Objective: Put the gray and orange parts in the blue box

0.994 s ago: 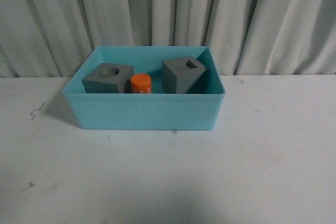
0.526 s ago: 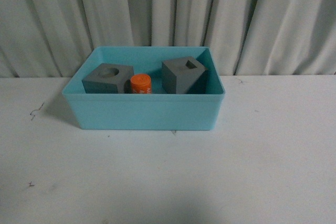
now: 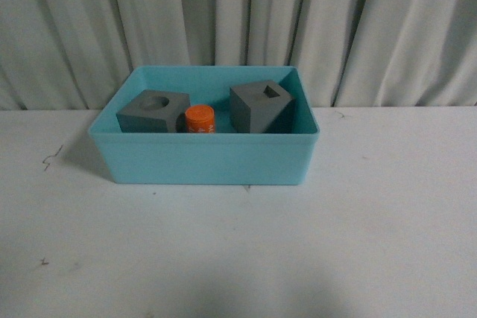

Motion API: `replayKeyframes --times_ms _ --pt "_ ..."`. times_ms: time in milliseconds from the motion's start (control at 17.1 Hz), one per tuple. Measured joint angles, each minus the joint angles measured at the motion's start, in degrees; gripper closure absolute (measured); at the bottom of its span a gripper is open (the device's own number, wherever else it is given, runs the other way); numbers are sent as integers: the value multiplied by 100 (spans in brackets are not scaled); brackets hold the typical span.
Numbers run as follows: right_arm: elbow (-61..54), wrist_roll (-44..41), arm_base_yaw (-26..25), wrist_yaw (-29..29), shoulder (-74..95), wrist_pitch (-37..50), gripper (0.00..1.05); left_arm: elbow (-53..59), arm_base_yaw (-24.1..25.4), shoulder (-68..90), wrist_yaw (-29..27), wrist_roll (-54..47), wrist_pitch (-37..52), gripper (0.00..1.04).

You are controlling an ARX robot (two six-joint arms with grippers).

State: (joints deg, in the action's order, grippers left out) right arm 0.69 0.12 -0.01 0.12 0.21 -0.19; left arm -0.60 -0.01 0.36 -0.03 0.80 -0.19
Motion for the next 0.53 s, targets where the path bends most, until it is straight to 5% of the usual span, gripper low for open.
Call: replayKeyframes --times_ms 117,526 --pt "0 2 0 -2 0 0 4 0 0 0 0 0 0 7" --pt "0 2 0 0 0 0 6 0 0 0 0 0 0 7"
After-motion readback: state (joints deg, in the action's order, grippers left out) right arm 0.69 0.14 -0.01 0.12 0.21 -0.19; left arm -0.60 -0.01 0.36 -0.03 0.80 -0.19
